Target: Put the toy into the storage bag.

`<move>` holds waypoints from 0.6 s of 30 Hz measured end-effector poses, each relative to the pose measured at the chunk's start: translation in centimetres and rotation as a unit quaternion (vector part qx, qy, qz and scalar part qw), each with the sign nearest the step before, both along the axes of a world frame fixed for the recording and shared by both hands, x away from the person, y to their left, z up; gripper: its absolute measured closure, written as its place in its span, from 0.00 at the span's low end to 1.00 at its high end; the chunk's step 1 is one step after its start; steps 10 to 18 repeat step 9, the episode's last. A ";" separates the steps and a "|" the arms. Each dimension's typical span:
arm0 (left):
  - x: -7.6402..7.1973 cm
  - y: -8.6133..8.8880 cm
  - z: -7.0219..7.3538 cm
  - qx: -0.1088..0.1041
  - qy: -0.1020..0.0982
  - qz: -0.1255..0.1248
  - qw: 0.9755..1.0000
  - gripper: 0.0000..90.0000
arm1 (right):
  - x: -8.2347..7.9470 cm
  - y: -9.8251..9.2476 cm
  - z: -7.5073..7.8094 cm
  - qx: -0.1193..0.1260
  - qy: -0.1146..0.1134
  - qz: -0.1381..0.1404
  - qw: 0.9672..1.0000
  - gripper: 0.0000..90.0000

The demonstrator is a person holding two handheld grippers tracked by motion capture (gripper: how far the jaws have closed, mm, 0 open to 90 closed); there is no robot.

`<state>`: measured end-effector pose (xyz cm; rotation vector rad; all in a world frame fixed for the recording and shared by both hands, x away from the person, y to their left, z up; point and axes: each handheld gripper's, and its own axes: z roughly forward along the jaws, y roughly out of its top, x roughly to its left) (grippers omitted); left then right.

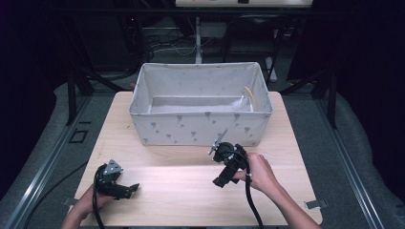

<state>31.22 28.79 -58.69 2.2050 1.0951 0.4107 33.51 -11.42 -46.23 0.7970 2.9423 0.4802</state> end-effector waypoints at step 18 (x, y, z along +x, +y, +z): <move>0.0 0.0 0.0 0.000 0.000 -0.001 1.000 0.00 | -2.1 -1.5 -1.7 -0.010 -0.019 -0.018 1.000 0.10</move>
